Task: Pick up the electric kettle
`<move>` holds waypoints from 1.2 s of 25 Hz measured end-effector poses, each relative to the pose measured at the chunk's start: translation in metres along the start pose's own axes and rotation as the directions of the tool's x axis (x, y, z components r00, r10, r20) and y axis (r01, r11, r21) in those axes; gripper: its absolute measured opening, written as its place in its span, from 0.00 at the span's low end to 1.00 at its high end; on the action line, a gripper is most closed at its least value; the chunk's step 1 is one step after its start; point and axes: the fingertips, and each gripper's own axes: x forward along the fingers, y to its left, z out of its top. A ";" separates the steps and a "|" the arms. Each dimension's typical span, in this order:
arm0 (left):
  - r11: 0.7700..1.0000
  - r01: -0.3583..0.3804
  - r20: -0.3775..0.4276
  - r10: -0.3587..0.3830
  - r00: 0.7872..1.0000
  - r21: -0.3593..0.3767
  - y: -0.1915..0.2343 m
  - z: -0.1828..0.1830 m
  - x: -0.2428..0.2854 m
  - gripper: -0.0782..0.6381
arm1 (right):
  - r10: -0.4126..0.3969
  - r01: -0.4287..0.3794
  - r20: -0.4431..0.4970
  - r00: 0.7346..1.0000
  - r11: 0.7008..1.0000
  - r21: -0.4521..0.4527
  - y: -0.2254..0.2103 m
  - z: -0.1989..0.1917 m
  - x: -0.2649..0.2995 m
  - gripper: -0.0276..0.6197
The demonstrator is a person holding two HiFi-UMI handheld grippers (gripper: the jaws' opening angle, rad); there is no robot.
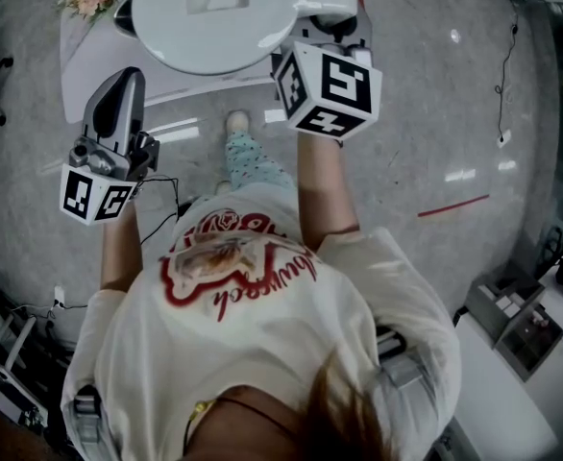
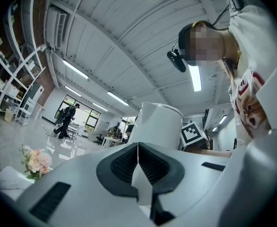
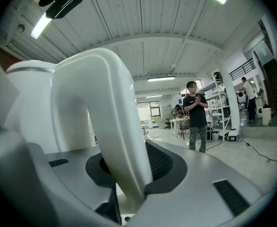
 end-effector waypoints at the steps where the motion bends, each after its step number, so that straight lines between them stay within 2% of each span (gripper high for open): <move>1: 1.000 0.005 -0.001 -0.005 1.000 0.003 -0.008 0.001 -0.011 0.13 | -0.005 0.005 0.003 1.000 1.000 0.004 0.003 -0.001 -0.014 0.20; 8: 1.000 0.030 -0.011 -0.030 0.999 0.000 -0.065 0.008 -0.096 0.13 | -0.036 0.036 0.001 0.999 0.999 0.022 0.032 -0.007 -0.118 0.20; 13: 0.999 0.046 -0.030 -0.047 0.998 -0.017 -0.098 0.010 -0.139 0.13 | -0.039 0.040 -0.026 0.999 0.999 0.026 0.050 -0.016 -0.169 0.21; 19: 0.999 0.041 -0.010 -0.041 0.999 -0.008 -0.118 0.019 -0.159 0.13 | 0.004 -0.004 -0.038 0.999 1.000 0.001 0.068 -0.021 -0.201 0.21; 23: 0.999 0.037 0.018 -0.036 0.999 -0.024 -0.127 0.025 -0.165 0.13 | 0.005 -0.005 -0.029 1.000 1.000 0.009 0.074 -0.015 -0.215 0.21; 30: 0.998 0.049 0.028 -0.048 0.998 -0.030 -0.162 0.022 -0.181 0.13 | -0.022 0.023 0.011 1.000 1.000 -0.009 0.054 -0.008 -0.260 0.21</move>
